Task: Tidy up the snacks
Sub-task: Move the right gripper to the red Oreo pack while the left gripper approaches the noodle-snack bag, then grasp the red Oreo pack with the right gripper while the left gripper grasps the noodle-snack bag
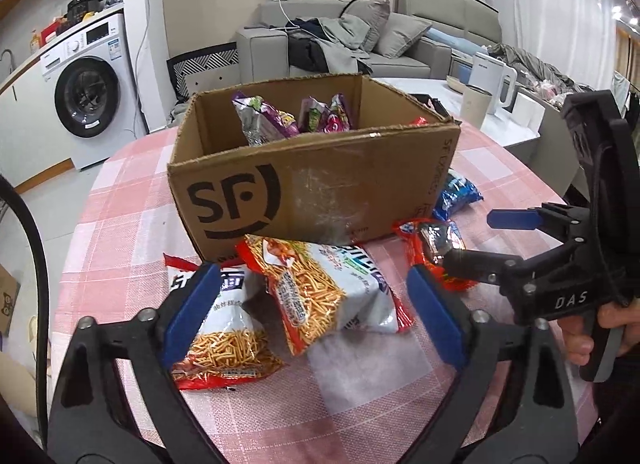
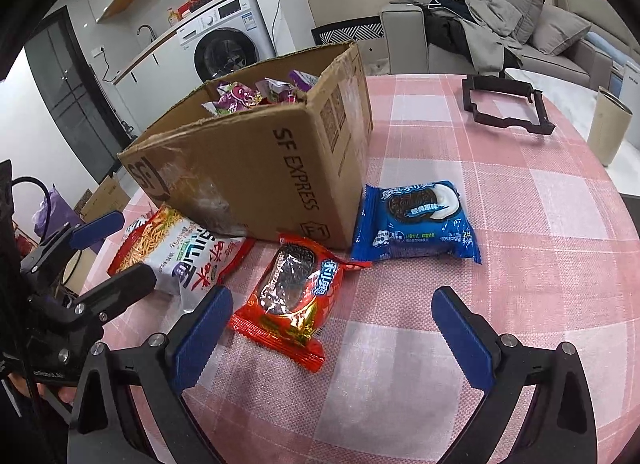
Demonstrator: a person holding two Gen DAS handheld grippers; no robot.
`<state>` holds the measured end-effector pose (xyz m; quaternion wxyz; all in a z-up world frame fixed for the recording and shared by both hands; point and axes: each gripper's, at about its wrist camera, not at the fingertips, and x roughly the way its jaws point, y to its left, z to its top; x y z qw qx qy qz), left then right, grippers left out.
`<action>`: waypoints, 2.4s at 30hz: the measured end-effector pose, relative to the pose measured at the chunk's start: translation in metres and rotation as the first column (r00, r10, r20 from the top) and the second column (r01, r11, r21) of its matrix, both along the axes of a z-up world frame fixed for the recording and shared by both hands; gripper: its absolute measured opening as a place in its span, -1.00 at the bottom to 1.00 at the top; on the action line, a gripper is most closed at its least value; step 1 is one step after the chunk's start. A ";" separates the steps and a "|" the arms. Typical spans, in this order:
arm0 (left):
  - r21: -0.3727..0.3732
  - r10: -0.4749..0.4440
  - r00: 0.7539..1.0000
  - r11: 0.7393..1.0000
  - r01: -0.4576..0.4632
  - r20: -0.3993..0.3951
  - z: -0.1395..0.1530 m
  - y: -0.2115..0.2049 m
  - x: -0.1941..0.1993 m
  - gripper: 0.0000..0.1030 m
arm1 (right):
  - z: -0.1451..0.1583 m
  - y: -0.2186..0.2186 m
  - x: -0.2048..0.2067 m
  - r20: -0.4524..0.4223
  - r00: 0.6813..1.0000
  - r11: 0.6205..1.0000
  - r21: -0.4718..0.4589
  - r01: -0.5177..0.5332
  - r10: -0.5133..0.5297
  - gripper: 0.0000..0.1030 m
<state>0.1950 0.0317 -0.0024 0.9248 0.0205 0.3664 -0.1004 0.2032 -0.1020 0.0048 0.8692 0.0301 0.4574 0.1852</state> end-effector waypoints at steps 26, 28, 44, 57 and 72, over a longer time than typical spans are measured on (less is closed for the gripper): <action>-0.041 -0.030 0.998 0.999 0.028 -0.057 -0.012 0.000 0.001 0.55 | -0.016 0.026 0.014 -0.029 0.999 0.999 -0.050 -0.019 0.017 0.52; -0.040 -0.029 0.998 0.999 0.027 -0.054 -0.012 0.000 0.000 0.55 | -0.015 0.025 0.012 -0.027 0.999 0.998 -0.054 -0.019 0.018 0.48; -0.078 -0.034 0.996 0.997 0.028 -0.082 -0.019 0.002 0.004 0.55 | -0.015 0.010 0.003 -0.032 0.999 0.999 0.022 -0.027 0.028 -0.09; -0.062 -0.026 0.997 0.998 0.022 -0.075 -0.025 -0.006 0.004 0.55 | -0.002 -0.014 -0.027 0.019 1.000 0.996 0.090 -0.014 0.013 -0.09; 0.016 0.001 0.998 1.000 0.000 -0.061 -0.036 -0.022 0.009 0.28 | 0.001 -0.023 -0.036 0.028 1.000 0.994 0.111 -0.015 0.012 -0.09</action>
